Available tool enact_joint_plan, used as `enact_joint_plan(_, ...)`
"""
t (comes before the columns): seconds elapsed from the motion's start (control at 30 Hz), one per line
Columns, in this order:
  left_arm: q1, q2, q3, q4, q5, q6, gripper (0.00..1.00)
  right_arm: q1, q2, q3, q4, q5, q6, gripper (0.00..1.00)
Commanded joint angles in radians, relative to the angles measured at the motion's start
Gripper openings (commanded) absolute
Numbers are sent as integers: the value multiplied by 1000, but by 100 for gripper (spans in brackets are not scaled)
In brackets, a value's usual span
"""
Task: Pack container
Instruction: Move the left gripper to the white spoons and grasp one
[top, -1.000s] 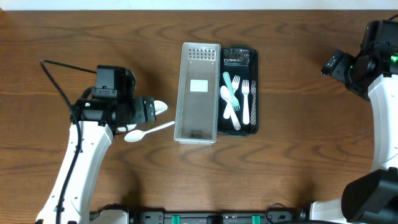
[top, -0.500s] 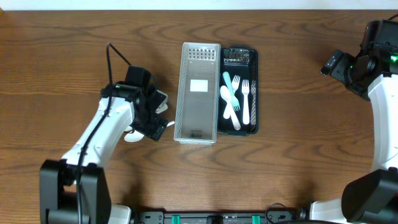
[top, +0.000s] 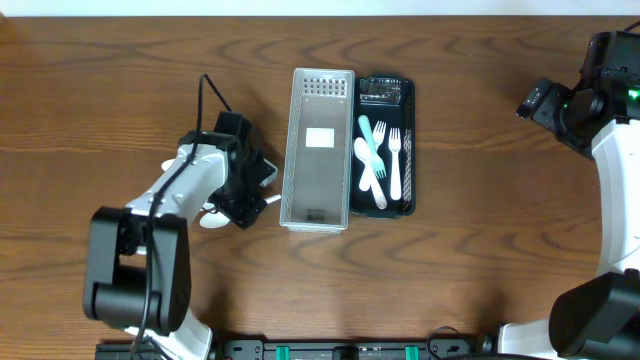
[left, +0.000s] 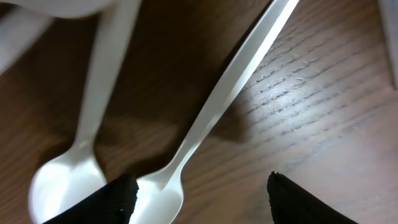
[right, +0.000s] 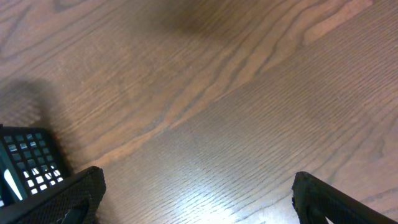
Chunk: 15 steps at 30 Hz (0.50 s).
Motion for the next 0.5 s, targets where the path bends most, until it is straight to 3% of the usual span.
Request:
enact_joint_plan(0.0, -1, 42, 7, 10, -21, 28, 68, -9, 5, -4, 3, 0, -5, 99)
enact_joint_plan(0.17, -1, 86, 7, 33, -38, 28, 56, -9, 5, -4, 2, 3, -5, 99)
enact_joint_plan(0.33, -1, 107, -1, 51, -38, 27, 35, -9, 5, -4, 2, 3, -5, 99)
enact_joint_plan(0.47, -4, 105, 0, 46, -38, 21, 9, -9, 5, -4, 3, 3, -5, 99)
